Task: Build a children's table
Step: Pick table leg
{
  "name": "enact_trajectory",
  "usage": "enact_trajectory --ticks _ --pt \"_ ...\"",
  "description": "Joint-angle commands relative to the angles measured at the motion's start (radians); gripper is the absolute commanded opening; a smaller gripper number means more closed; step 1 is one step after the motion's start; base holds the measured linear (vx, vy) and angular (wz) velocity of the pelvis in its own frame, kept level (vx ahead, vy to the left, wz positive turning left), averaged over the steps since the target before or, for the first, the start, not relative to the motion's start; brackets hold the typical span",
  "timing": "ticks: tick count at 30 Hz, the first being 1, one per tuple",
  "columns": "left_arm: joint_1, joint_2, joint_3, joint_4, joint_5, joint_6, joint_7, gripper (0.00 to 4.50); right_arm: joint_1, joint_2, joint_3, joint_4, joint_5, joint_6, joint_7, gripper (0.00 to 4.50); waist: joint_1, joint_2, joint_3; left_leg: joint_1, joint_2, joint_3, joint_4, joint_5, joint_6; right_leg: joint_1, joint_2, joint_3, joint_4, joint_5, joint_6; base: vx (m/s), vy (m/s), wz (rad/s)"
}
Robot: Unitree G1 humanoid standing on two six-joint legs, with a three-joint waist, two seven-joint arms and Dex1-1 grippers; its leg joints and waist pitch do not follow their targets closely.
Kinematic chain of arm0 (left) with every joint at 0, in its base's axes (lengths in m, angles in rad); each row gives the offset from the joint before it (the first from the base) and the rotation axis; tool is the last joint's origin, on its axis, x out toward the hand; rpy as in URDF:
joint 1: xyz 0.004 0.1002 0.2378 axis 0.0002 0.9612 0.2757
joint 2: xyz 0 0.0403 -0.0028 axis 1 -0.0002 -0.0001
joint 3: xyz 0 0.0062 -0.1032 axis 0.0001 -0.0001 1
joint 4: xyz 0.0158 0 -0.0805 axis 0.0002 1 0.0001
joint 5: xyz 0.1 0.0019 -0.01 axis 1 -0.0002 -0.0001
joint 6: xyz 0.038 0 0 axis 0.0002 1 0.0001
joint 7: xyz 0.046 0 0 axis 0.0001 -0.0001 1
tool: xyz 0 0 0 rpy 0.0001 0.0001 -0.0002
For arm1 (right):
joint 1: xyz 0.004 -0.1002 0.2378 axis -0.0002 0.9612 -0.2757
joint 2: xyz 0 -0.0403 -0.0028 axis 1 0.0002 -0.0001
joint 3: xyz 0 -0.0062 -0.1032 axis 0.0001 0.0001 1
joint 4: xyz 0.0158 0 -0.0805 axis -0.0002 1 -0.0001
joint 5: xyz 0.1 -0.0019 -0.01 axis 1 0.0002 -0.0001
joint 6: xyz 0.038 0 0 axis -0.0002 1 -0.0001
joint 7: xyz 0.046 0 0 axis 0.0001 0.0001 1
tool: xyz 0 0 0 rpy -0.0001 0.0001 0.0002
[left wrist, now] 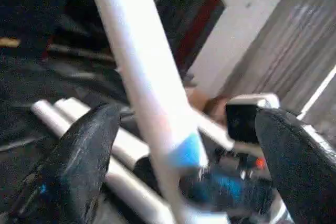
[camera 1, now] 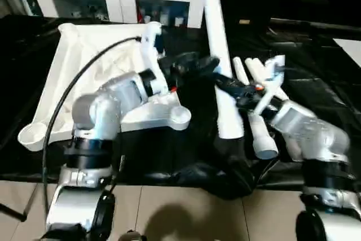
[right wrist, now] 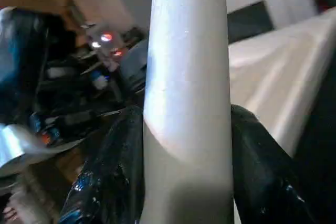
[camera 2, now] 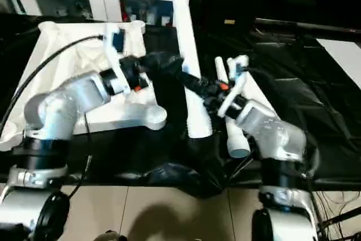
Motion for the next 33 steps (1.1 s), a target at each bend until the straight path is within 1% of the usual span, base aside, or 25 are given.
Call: enact_trajectory --ticks 1,2,5,6,7,8,10,13,14,15,17,18,19,20,21,22,24,25,26,27,28,29,31,33 --pt "-0.022 -0.009 0.007 -0.009 -0.024 0.038 -0.003 4.50 0.014 -0.004 0.010 -0.062 0.029 0.029 0.020 1.78 0.004 -0.001 -0.076 0.018 0.033 -0.008 -0.057 -0.054 0.040 0.053 -0.071 0.042 -0.071 0.050 -0.249 0.000 0.000 0.00" --pt "-0.024 -0.013 0.008 -0.008 -0.024 0.052 -0.004 4.50 0.023 -0.002 0.018 -0.086 0.038 0.041 0.030 1.78 0.005 0.000 -0.076 0.020 0.032 -0.008 -0.057 -0.054 0.042 0.052 -0.070 0.042 -0.071 0.049 -0.246 0.000 0.000 0.00" --pt "-0.027 -0.014 0.011 -0.004 -0.029 0.073 0.006 4.50 0.029 -0.006 0.022 -0.095 0.052 0.045 0.044 1.78 0.004 -0.001 -0.075 0.017 0.033 -0.008 -0.059 -0.065 0.034 0.053 -0.074 0.043 -0.076 0.015 -0.238 0.000 0.000 0.00" --pt "-0.030 -0.016 0.017 0.004 -0.041 0.087 0.018 4.50 0.031 -0.009 0.029 -0.103 0.062 0.050 0.048 1.78 0.005 0.007 -0.074 0.018 0.033 -0.009 -0.059 -0.071 0.029 0.051 -0.073 0.043 -0.076 0.005 -0.236 0.000 0.000 0.00" --pt "-0.031 -0.015 0.019 0.008 -0.046 0.093 0.022 4.50 0.032 -0.010 0.033 -0.105 0.064 0.050 0.048 1.78 0.003 0.002 -0.074 0.018 0.032 -0.009 -0.060 -0.080 0.021 0.052 -0.072 0.043 -0.078 -0.005 -0.230 0.000 0.000 0.00" --pt "-0.032 -0.015 0.018 0.008 -0.051 0.095 0.031 4.50 0.037 -0.013 0.046 -0.118 0.060 0.048 0.042 1.78 0.004 0.006 -0.075 0.017 0.032 -0.010 -0.060 -0.077 0.016 0.053 -0.072 0.042 -0.077 -0.002 -0.227 0.000 0.000 0.00" --pt "-0.033 -0.015 0.018 0.007 -0.052 0.095 0.035 4.50 0.038 -0.012 0.052 -0.123 0.048 0.038 0.030 1.78 0.003 0.005 -0.075 0.017 0.032 -0.011 -0.061 -0.074 0.012 0.053 -0.071 0.042 -0.077 0.011 -0.225 0.000 0.000 0.00" --pt "-0.040 -0.028 0.034 0.009 -0.050 0.089 0.076 4.50 0.041 -0.001 0.077 -0.152 0.003 0.007 -0.023 1.78 0.001 0.007 -0.075 0.016 0.032 -0.011 -0.061 -0.070 0.003 0.053 -0.071 0.043 -0.076 0.025 -0.223 0.000 0.000 0.00" --pt "-0.045 -0.038 0.048 0.013 -0.046 0.089 0.102 4.21 0.041 0.004 0.090 -0.163 -0.016 -0.003 -0.040 1.78 0.001 0.005 -0.075 0.017 0.032 -0.011 -0.061 -0.071 0.001 0.053 -0.071 0.042 -0.077 0.026 -0.222 0.000 0.000 0.00" --pt "-0.052 -0.052 0.064 0.021 -0.033 0.081 0.141 4.14 0.044 0.008 0.110 -0.176 -0.038 -0.019 -0.047 1.78 0.000 0.006 -0.074 0.017 0.032 -0.012 -0.061 -0.076 -0.004 0.053 -0.071 0.042 -0.078 0.020 -0.220 0.000 0.000 0.00" --pt "-0.059 -0.064 0.079 0.032 -0.026 0.076 0.175 4.11 0.042 0.017 0.118 -0.179 -0.050 -0.033 -0.066 1.78 -0.001 0.007 -0.074 0.016 0.032 -0.012 -0.061 -0.086 -0.003 0.054 -0.071 0.043 -0.079 0.014 -0.214 0.000 0.000 0.00" --pt "-0.061 -0.068 0.080 0.042 -0.003 0.065 0.209 4.00 0.037 0.025 0.130 -0.176 -0.079 -0.059 -0.092 1.78 -0.001 0.006 -0.073 0.017 0.031 -0.012 -0.061 -0.087 -0.001 0.053 -0.071 0.044 -0.081 0.011 -0.212 0.000 0.000 0.00" --pt "-0.061 -0.072 0.083 0.049 0.011 0.054 0.239 3.83 0.031 0.031 0.139 -0.169 -0.106 -0.077 -0.123 1.78 -0.002 0.008 -0.074 0.017 0.032 -0.013 -0.062 -0.086 -0.004 0.052 -0.071 0.044 -0.081 0.011 -0.206 0.000 0.000 0.00" --pt "-0.061 -0.078 0.088 0.054 0.018 0.047 0.264 3.72 0.028 0.031 0.157 -0.163 -0.139 -0.100 -0.142 1.78 -0.003 0.008 -0.073 0.017 0.032 -0.014 -0.063 -0.090 -0.012 0.051 -0.070 0.043 -0.082 0.004 -0.200 0.000 0.000 0.00" --pt "-0.057 -0.090 0.095 0.059 0.028 0.034 0.299 3.70 0.020 0.045 0.172 -0.152 -0.178 -0.138 -0.180 1.78 -0.003 0.007 -0.073 0.017 0.032 -0.013 -0.063 -0.092 -0.016 0.051 -0.070 0.043 -0.082 -0.001 -0.196 0.000 0.000 0.00" --pt "-0.055 -0.093 0.095 0.060 0.031 0.030 0.305 3.71 0.018 0.051 0.172 -0.148 -0.187 -0.147 -0.194 1.78 -0.003 0.007 -0.074 0.017 0.031 -0.014 -0.063 -0.090 -0.020 0.052 -0.071 0.044 -0.081 -0.001 -0.194 0.000 0.000 0.00" --pt "-0.049 -0.096 0.086 0.059 0.043 0.023 0.322 3.52 0.017 0.058 0.192 -0.143 -0.209 -0.171 -0.213 1.78 -0.003 0.007 -0.074 0.017 0.032 -0.014 -0.063 -0.088 -0.016 0.052 -0.070 0.045 -0.080 0.013 -0.196 0.000 0.000 0.00" --pt "-0.049 -0.096 0.086 0.059 0.043 0.023 0.322 3.52 0.017 0.058 0.192 -0.143 -0.209 -0.171 -0.213 1.78 -0.003 0.008 -0.074 0.018 0.032 -0.014 -0.063 -0.086 -0.014 0.051 -0.070 0.045 -0.079 0.019 -0.196 0.000 0.000 0.00" --pt "-0.047 -0.098 0.082 0.060 0.057 0.014 0.337 3.26 0.015 0.063 0.200 -0.138 -0.229 -0.188 -0.234 1.78 -0.003 0.008 -0.075 0.018 0.032 -0.013 -0.063 -0.083 -0.010 0.052 -0.070 0.045 -0.079 0.032 -0.197 0.000 0.000 0.00" --pt "-0.047 -0.098 0.082 0.060 0.057 0.014 0.337 3.26 0.015 0.063 0.200 -0.138 -0.229 -0.188 -0.234 1.78 -0.003 0.008 -0.075 0.018 0.032 -0.013 -0.063 -0.083 -0.010 0.052 -0.070 0.045 -0.079 0.032 -0.197 0.000 0.000 0.00" --pt "-0.044 -0.112 0.082 0.064 0.077 -0.004 0.372 3.26 0.013 0.070 0.242 -0.125 -0.296 -0.239 -0.279 1.78 -0.006 0.006 -0.075 0.017 0.032 -0.014 -0.062 -0.076 -0.010 0.052 -0.069 0.044 -0.077 0.047 -0.198 0.000 0.000 0.00" --pt "-0.043 -0.118 0.079 0.063 0.085 -0.012 0.381 3.24 0.013 0.077 0.262 -0.123 -0.321 -0.255 -0.297 1.78 -0.006 0.007 -0.073 0.016 0.031 -0.013 -0.063 -0.081 -0.012 0.051 -0.070 0.044 -0.079 0.039 -0.198 0.000 0.000 0.00" --pt "-0.041 -0.125 0.069 0.060 0.093 -0.016 0.387 2.84 0.010 0.094 0.279 -0.126 -0.337 -0.268 -0.316 1.78 -0.007 0.007 -0.074 0.016 0.032 -0.013 -0.064 -0.084 -0.013 0.052 -0.070 0.045 -0.080 0.033 -0.194 0.000 0.000 0.00" --pt "-0.037 -0.128 0.054 0.057 0.103 -0.018 0.394 2.82 0.006 0.110 0.296 -0.124 -0.357 -0.289 -0.335 1.78 -0.008 0.010 -0.074 0.017 0.033 -0.014 -0.064 -0.087 -0.011 0.051 -0.070 0.045 -0.079 0.040 -0.192 0.000 0.000 0.00"
